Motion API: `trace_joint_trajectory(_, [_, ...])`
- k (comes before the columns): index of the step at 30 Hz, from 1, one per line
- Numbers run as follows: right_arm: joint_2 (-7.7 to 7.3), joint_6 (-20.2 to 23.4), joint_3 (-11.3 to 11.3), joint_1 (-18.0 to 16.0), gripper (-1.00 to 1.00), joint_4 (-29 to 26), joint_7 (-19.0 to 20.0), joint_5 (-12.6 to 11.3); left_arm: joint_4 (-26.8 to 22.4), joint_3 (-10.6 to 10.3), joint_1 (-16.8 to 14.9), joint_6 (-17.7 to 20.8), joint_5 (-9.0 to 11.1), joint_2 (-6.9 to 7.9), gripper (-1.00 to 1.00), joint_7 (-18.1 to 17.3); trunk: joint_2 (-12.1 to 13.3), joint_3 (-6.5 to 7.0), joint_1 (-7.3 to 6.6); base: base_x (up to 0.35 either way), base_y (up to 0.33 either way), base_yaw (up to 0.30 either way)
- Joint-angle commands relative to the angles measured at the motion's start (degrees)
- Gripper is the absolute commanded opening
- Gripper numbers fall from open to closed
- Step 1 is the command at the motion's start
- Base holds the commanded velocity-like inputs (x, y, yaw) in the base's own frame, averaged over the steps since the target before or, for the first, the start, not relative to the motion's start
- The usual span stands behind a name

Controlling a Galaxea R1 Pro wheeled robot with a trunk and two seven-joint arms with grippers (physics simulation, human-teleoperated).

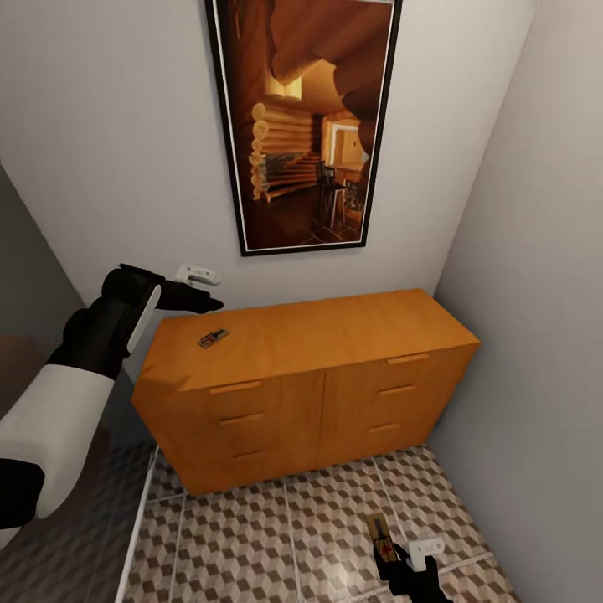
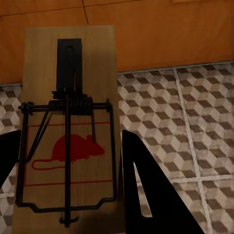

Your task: Take the four mousetraps from the cabinet in the bathroom and place them on the bathroom floor. Make sure all four end up on the same floor surface, and ensure that at least two of them are either under or directly next to the same bathroom sink.

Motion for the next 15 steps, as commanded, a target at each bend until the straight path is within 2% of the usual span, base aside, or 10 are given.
trace_joint_trajectory(1, [-0.01,-0.2,0.3,-0.1,-1.0,0.1,0.6,-0.8,0.0,-0.1,0.0,0.2,-0.2,0.07,1.0,-0.2,-0.1,-0.11,0.03,-0.03,0.097,-0.018])
trace_joint_trajectory(8, [-0.01,-0.2,0.3,-0.1,-1.0,0.1,0.6,-0.8,1.1,-0.1,0.0,0.2,-0.3,0.1,1.0,-0.2,-0.1,-0.09,0.03,-0.08,0.17,-0.005])
trace_joint_trajectory(15, [-0.01,-0.2,0.3,-0.1,-1.0,0.1,0.6,-0.8,1.3,-0.1,0.0,0.2,-0.3,0.1,1.0,-0.2,-0.1,-0.09,0.03,-0.011,0.032,0.0])
